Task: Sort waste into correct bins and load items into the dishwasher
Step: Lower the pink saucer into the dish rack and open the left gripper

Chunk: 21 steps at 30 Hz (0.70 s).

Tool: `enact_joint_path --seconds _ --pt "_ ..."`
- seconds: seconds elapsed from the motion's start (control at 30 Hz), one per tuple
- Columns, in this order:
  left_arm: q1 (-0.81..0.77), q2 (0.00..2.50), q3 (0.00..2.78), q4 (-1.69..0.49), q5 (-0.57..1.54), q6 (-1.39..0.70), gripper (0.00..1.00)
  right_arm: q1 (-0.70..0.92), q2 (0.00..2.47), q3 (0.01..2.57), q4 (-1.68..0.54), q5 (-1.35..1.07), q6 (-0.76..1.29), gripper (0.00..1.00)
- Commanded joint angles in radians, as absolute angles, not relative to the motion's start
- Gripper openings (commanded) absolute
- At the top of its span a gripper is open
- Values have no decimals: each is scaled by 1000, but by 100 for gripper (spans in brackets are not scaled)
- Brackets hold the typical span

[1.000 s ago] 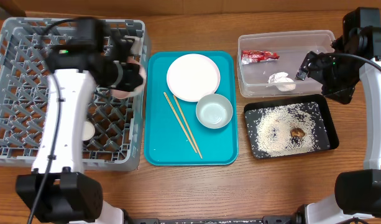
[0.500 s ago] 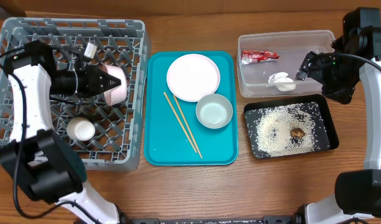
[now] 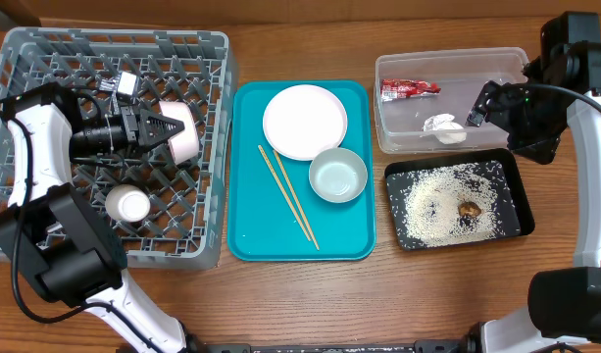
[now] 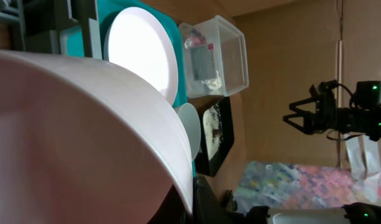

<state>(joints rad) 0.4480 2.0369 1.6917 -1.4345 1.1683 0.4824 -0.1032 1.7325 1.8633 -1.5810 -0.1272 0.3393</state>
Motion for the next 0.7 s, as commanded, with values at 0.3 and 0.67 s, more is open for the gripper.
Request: enact_joint_path --seconds 0.3,0.67 --pt "519 2072 1703 -1452 1151 511 4 -102 1717 1867 -1578 -132 341 94" --pt "514 2072 1703 -1487 1233 562 4 -102 1717 1867 -1581 -132 341 94"
